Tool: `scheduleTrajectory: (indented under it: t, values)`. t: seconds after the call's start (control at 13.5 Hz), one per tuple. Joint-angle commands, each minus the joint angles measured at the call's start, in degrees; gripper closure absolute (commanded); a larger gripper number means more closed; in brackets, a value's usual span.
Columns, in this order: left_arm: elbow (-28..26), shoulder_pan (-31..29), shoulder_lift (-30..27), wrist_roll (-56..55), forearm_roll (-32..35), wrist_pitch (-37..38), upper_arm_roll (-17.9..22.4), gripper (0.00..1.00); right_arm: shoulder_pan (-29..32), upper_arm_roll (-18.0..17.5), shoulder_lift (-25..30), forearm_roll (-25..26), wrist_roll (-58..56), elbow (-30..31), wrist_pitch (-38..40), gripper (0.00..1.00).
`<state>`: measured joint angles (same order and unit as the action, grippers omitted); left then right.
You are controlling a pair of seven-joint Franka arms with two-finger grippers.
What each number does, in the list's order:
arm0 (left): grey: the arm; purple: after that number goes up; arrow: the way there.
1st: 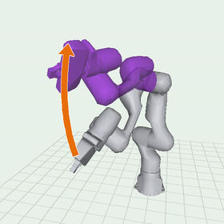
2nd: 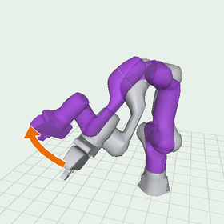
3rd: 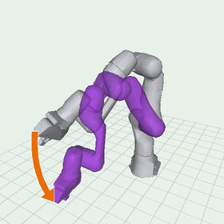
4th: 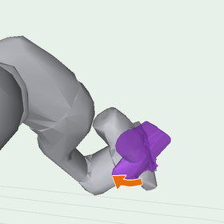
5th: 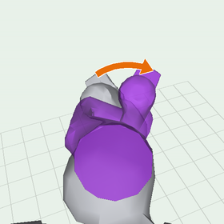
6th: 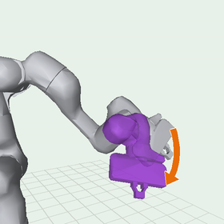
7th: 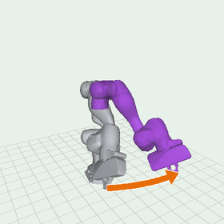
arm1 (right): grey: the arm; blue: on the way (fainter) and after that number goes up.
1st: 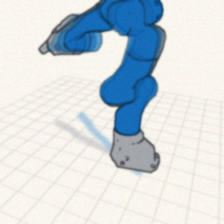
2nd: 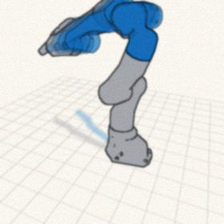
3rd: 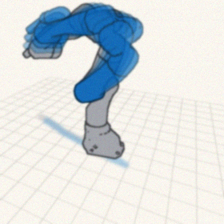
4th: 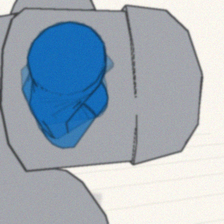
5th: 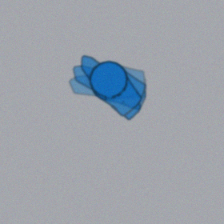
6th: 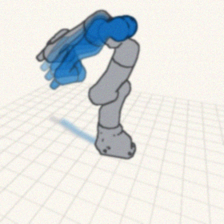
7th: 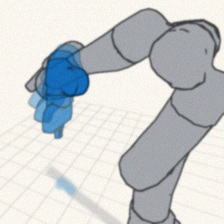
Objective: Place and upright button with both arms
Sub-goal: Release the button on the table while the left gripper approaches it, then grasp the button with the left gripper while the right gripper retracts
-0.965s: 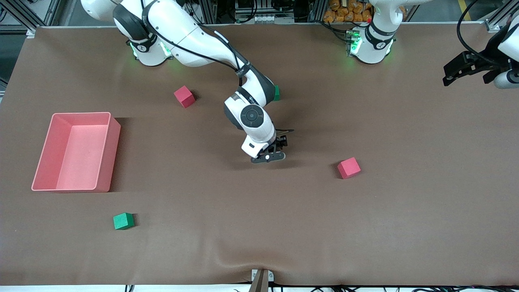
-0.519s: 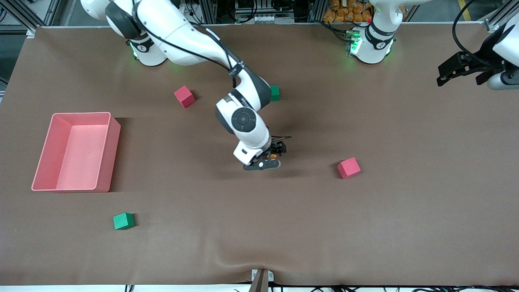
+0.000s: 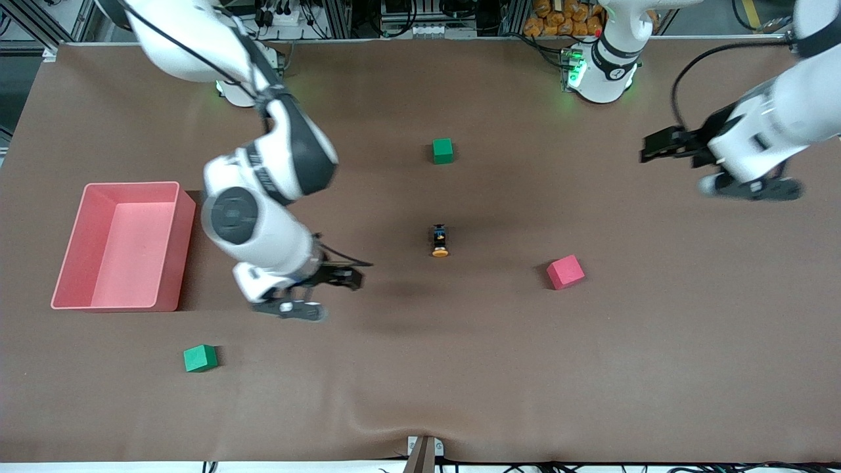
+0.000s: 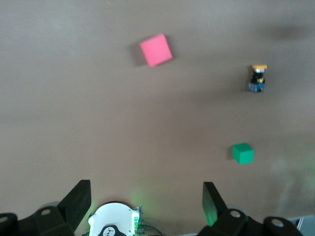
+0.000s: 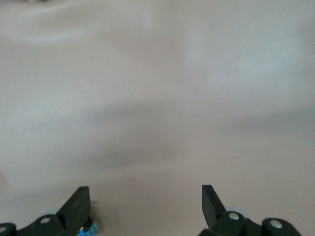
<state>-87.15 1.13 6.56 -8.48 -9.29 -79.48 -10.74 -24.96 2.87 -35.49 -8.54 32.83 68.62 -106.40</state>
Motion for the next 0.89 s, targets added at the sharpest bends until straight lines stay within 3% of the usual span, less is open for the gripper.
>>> scheduleTrajectory:
  t: [0.0, 0.15, 0.37, 0.52, 0.82]
  values:
    - [0.93, 7.46, 5.11, -6.96, -0.38, -2.77, 0.02, 0.00, 5.96, -1.20, 5.58, 1.15, 0.22, 1.43, 5.04, 0.00]
    - [1.37, 12.82, 10.29, -12.15, -0.12, -5.07, 0.02, 0.00, 9.56, -1.28, 8.58, 0.98, 0.22, 1.52, 6.20, 0.00]
    - [8.29, 18.45, 20.12, -19.36, -0.20, -6.91, 0.02, 0.00, 13.78, -1.46, 11.75, 0.98, -0.04, 1.52, 9.27, 0.00]
    - [11.91, 22.49, 25.23, -25.41, -0.12, -10.33, 0.37, 0.00, 17.73, -3.39, 12.98, 0.98, -4.58, 1.52, 10.33, 0.00]
    - [12.01, 26.38, 31.40, -30.89, -0.12, -18.25, 0.72, 0.00, 24.07, -4.80, 17.02, 0.97, -16.71, 1.35, 16.75, 0.00]
